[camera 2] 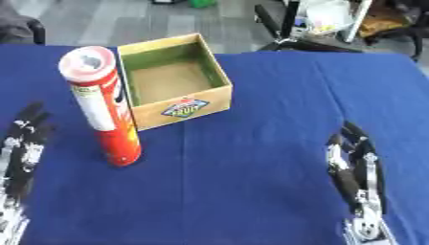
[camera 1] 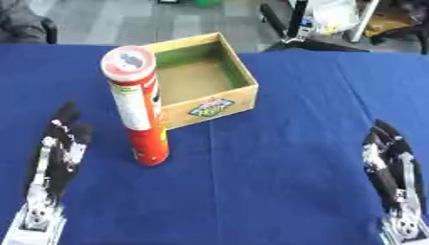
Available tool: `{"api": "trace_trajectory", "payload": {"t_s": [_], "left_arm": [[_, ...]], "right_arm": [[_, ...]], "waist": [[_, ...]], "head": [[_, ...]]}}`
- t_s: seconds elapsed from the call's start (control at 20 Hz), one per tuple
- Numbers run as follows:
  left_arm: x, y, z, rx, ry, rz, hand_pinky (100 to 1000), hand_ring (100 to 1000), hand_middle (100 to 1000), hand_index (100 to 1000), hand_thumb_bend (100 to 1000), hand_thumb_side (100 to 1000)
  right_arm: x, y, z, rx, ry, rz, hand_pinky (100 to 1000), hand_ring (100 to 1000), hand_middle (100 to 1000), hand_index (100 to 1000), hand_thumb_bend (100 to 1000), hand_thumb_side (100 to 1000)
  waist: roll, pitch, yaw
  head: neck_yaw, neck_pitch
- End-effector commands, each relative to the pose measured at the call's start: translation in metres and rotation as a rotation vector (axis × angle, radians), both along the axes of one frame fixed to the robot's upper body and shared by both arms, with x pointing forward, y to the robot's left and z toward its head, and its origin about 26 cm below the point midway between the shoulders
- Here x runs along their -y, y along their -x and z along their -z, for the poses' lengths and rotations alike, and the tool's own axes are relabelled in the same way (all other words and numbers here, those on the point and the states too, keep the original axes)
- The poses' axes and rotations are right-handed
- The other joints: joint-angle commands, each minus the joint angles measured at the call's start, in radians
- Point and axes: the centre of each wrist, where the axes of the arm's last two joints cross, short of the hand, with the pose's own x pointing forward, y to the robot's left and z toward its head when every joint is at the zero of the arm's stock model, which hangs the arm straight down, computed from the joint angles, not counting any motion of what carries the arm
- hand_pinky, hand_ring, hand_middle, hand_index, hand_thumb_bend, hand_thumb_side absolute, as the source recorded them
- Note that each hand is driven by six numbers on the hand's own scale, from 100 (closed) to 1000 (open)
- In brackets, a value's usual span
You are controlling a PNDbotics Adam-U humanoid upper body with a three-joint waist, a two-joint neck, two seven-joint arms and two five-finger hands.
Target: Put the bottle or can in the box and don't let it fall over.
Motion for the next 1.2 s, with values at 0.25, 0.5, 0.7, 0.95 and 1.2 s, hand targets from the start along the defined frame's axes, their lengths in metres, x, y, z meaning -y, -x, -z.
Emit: {"api": "trace_trajectory", "payload": {"t_s": [0.25, 0.5, 0.7, 0.95, 1.2], "left_arm": [[-0.006, -0.005, -0.024, 0.035, -0.110, 0.057, 882, 992, 973, 978, 749, 581], [-0.001, -0.015, -0.037, 0.018, -0.147, 0.054, 868, 993, 974, 975, 920, 629], [0.010, -0.025, -0.053, 0.012, -0.177, 0.056, 861, 990, 972, 974, 943, 648], [0.029, -0.035, -0.070, 0.005, -0.205, 0.111, 858, 990, 972, 975, 908, 641], [0.042, -0.043, -0.075, -0.010, -0.197, 0.145, 853, 988, 965, 974, 883, 643]], "right_arm": [[0.003, -0.002, -0.004, 0.013, 0.004, 0.000, 832, 904, 879, 867, 100, 531], [0.002, -0.002, -0.003, 0.010, 0.004, -0.004, 832, 904, 880, 867, 100, 535], [0.002, -0.002, -0.003, 0.010, 0.003, -0.007, 832, 904, 880, 867, 100, 538], [0.001, -0.002, -0.003, 0.008, 0.003, -0.012, 831, 904, 880, 866, 100, 540], [0.001, -0.002, -0.003, 0.008, 0.001, -0.014, 831, 904, 880, 866, 100, 542]], "waist": [[0.004, -0.006, -0.002], [0.004, -0.006, -0.003], [0.005, -0.008, -0.008], [0.005, -0.008, -0.013], [0.005, -0.009, -0.017]], "head": [[-0.005, -0.014], [-0.011, -0.018], [-0.012, -0.021], [-0.008, -0.021], [-0.007, -0.021]]}}
